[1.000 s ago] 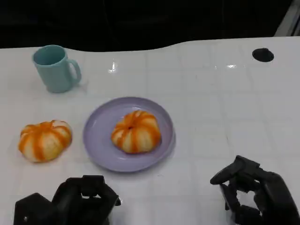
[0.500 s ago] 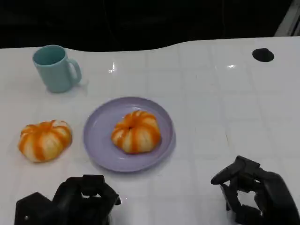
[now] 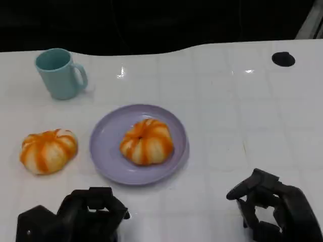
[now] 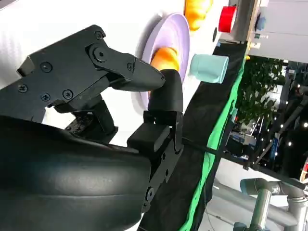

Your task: Grasp the bread from the table and place it into the plate.

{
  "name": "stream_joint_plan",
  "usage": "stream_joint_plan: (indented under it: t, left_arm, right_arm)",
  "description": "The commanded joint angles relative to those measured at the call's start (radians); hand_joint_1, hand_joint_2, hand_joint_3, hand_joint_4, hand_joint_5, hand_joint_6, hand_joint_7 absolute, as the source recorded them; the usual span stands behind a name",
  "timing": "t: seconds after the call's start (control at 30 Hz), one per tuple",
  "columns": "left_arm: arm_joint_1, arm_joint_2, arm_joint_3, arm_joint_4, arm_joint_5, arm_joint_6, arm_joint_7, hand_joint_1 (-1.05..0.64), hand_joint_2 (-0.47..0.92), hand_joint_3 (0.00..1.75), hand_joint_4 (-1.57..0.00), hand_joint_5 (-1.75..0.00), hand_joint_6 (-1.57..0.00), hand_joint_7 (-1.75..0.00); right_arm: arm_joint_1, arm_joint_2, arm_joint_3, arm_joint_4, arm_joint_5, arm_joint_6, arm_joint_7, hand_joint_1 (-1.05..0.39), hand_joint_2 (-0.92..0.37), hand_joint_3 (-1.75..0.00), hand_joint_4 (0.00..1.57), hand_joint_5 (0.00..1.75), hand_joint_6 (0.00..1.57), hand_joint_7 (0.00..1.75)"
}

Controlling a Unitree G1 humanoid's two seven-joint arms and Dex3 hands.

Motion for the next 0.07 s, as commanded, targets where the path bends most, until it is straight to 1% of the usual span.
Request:
stream_joint_plan:
  t: [0.03,0.07]
  left_arm:
    - [0.004,0.012,0.009,0.000,-0.012,-0.011,-0.013,-1.05,0.57,0.63,-1.57,-1.22,-1.41,-0.79]
    - [0.003,0.012,0.009,0.002,-0.011,-0.013,-0.012,-1.05,0.57,0.63,-1.57,-1.22,-1.41,-0.79]
  right_arm:
    - [0.004,-0.003,-0.006,-0.009,0.007,-0.003,0.003,-0.44,-0.64,-0.84,0.92,1.75,0.82,1.41]
    - [0.005,-0.003,-0.007,-0.010,0.006,-0.005,0.003,-0.45,-0.64,-0.84,0.92,1.75,0.82,1.41]
